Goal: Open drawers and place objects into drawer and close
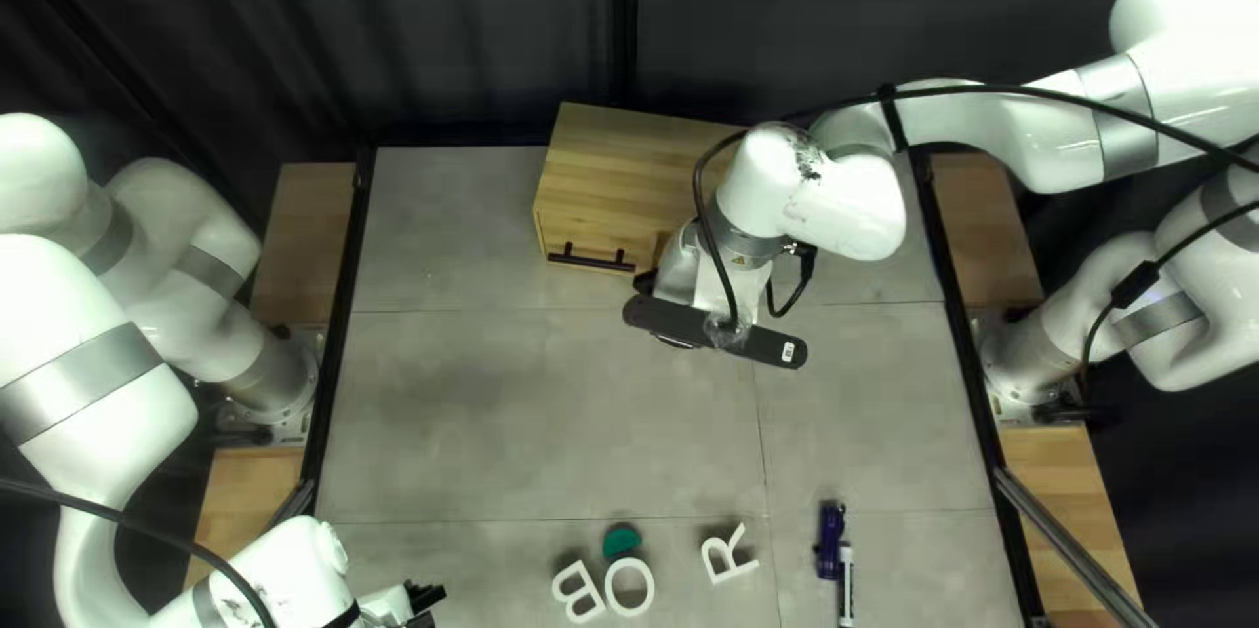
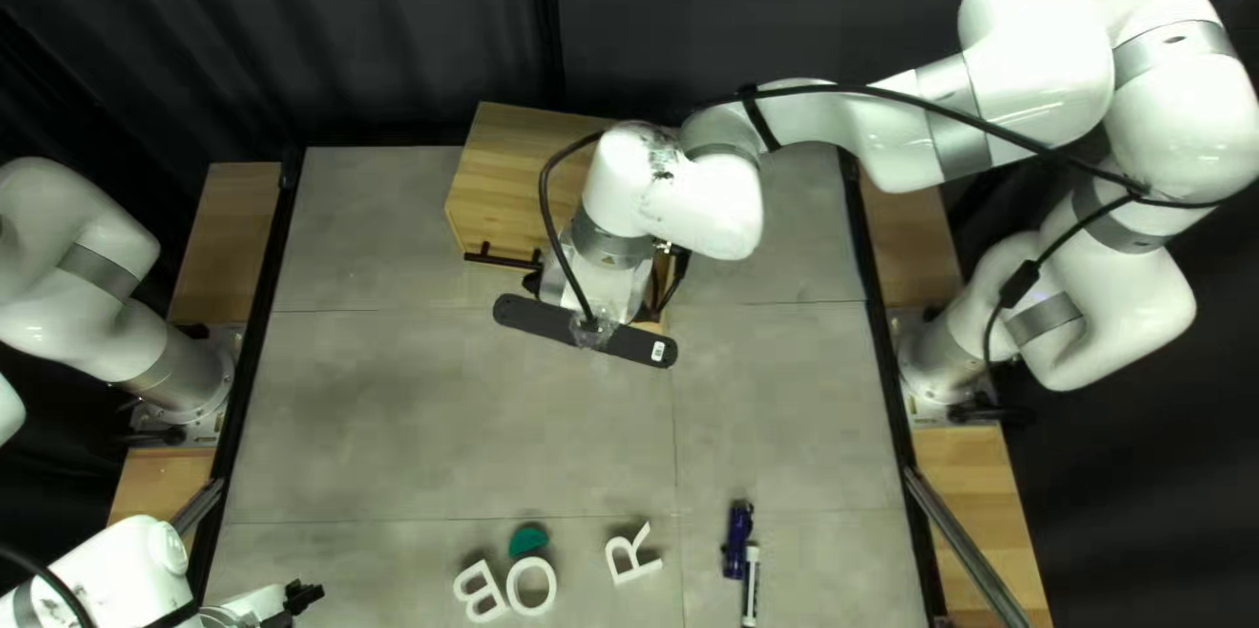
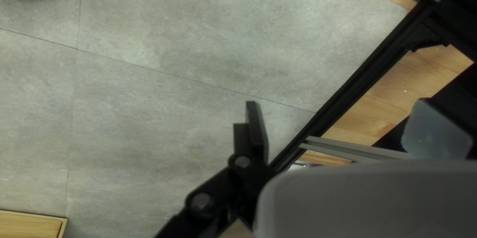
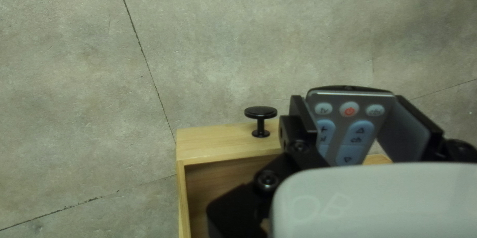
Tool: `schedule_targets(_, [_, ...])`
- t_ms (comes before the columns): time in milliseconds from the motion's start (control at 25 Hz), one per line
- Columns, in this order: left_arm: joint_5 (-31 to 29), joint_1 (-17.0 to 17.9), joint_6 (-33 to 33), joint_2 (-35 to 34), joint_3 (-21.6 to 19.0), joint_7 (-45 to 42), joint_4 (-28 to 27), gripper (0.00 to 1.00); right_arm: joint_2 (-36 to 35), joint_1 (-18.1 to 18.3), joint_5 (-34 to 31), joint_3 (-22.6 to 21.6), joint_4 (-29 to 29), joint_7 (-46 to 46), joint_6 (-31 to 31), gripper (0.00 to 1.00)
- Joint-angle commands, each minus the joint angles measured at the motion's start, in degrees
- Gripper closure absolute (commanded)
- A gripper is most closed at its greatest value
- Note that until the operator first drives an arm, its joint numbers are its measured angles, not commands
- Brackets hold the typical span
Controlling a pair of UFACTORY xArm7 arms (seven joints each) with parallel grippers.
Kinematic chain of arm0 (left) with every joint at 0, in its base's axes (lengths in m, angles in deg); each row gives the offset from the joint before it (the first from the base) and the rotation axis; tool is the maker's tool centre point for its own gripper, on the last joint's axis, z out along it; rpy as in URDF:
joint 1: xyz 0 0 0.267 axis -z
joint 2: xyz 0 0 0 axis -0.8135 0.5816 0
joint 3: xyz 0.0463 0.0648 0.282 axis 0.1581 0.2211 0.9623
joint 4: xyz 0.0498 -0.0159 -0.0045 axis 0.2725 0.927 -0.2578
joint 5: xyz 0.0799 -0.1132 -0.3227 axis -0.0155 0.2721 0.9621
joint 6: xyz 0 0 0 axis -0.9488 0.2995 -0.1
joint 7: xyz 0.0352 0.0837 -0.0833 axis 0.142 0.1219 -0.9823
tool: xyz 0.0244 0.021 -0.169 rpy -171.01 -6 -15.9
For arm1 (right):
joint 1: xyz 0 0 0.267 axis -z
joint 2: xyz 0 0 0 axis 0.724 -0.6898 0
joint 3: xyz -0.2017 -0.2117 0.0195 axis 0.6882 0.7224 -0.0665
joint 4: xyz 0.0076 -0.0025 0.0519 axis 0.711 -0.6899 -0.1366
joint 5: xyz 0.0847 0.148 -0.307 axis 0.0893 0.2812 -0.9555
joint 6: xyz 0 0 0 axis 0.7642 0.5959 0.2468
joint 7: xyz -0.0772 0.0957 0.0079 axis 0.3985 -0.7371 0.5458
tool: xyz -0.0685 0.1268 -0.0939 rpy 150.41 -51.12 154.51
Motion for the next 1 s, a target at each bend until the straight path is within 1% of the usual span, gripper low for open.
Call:
schedule_targets(40, [0.0,0.0,0.0,0.0,0.0,0.0,0.0,0.0,-0.2,0.4,0.4,0.4,-0.2,1.2,0.2,1.0])
schedule_targets(160, [0.0,0.0,0.0,0.0,0.0,0.0,0.0,0.0,-0.4,0.5,0.4,0.5,0.0,2.0,-0.1,1.0])
schedule_targets(600, [0.0,0.0,0.0,0.0,0.0,0.0,0.0,0.0,-1.9,1.7,0.4,1.7,2.4,7.6,-4.4,1.0])
schedule_targets(880, [0.0,0.0,0.0,0.0,0.0,0.0,0.0,0.0,-2.7,2.1,1.3,2.1,2.2,9.5,-4.7,1.0])
schedule_targets(1000, [0.0,0.0,0.0,0.0,0.0,0.0,0.0,0.0,-3.2,2.3,1.5,2.2,2.9,10.3,-5.6,1.0])
